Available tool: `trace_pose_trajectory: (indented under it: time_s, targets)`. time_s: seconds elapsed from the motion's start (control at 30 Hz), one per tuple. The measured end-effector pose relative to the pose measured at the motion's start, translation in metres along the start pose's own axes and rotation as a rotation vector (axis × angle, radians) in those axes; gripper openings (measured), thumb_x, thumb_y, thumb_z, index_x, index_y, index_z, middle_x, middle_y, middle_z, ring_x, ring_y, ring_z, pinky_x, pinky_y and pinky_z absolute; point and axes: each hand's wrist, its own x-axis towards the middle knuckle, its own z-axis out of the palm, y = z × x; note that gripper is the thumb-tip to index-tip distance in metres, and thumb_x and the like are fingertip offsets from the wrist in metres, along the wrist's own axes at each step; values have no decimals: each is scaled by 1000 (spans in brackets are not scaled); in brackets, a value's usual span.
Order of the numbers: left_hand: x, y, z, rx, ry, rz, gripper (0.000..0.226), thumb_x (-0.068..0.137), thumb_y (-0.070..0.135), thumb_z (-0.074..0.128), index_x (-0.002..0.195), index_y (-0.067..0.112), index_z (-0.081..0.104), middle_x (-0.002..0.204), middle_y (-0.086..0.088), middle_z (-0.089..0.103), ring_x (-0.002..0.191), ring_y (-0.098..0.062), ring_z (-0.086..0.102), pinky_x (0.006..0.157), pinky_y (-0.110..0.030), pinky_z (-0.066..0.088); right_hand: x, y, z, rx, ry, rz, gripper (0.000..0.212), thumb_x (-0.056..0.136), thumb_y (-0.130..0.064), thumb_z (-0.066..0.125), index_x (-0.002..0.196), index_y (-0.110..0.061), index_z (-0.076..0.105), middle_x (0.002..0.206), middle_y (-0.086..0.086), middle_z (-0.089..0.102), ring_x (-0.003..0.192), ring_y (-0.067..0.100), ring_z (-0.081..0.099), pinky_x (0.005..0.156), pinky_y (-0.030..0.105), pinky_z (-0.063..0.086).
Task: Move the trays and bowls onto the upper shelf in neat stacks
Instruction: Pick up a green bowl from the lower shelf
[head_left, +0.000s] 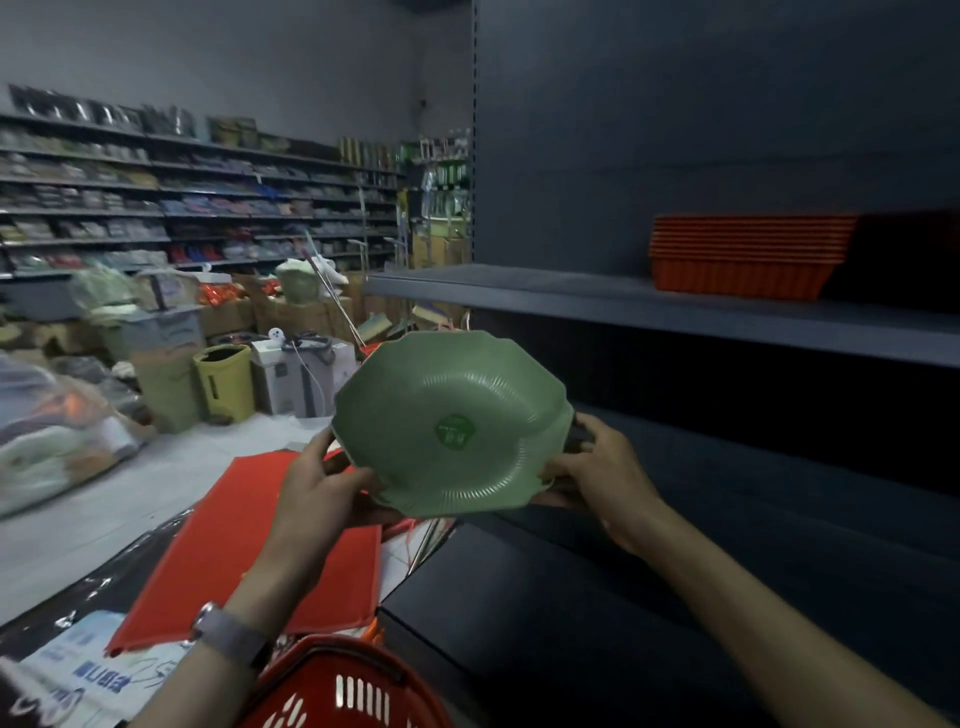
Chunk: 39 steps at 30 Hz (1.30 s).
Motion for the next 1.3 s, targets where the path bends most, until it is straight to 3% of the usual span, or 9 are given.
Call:
trace_pose_trajectory:
  time_s: [0.17,0.33,0.47,0.57,0.63,0.7,0.83,1.1,1.3]
  targets:
    - [-4,38,-7,12,63,89,60,78,-27,55,109,23,67,85,-12,73,56,-25,70,48,-38,61,-3,-33,13,-47,-15,-113,62,82,20,65,134,-13,58,112,14,75,79,26,79,57,34,61]
    - [1,69,-5,10,39,157,56,80,-23,58,121,14,67,91,-11,77,64,-26,74,54,-39,63,-9,-69,13,-34,-9,-187,64,82,21,65,137,-11,57,110,11,77,85,26,80,62,39,64]
    - [5,90,19,-39,-38,204,56,82,-22,58,117,21,68,98,-17,77,67,-31,75,55,-39,63,-20,-100,-5,-25,29,-239,60,83,22,62,134,-9,58,110,11,77,86,25,80,61,37,64]
    - [10,102,47,-83,-108,235,61,83,-22,58,126,20,66,101,-13,79,74,-36,78,57,-44,65,-30,-123,-28,-42,76,-274,62,84,22,61,134,-14,57,114,12,76,90,28,79,63,38,65]
    - [14,107,71,-117,-156,254,61,84,-23,58,128,20,64,105,-13,79,79,-38,78,57,-50,65,-38,-137,-49,-78,126,-310,63,84,22,62,135,-15,56,116,11,76,90,28,80,66,40,65]
    - [17,112,97,-175,-216,256,58,86,-23,57,126,18,64,107,-11,79,79,-32,79,52,-44,64,-47,-150,-71,-124,188,-348,64,84,21,62,138,-15,57,112,4,78,91,24,80,67,39,65]
    - [17,122,154,-268,-374,232,58,91,-20,54,120,30,64,117,-2,79,96,-30,79,58,-39,64,-69,-174,-118,-220,328,-380,61,85,18,64,134,-17,61,104,0,79,88,20,80,66,35,65]
    - [2,140,262,-371,-536,309,59,95,-5,68,138,35,57,118,-2,79,105,-25,77,68,-37,66,-122,-212,-201,-337,604,-500,76,73,7,73,144,-16,57,112,-2,79,104,21,76,91,50,64]
    - [-27,158,335,-469,-671,364,56,98,4,69,146,30,56,124,1,76,111,-19,75,77,-38,66,-169,-242,-247,-354,713,-630,77,88,13,66,152,-22,43,123,3,72,95,16,78,69,33,65]
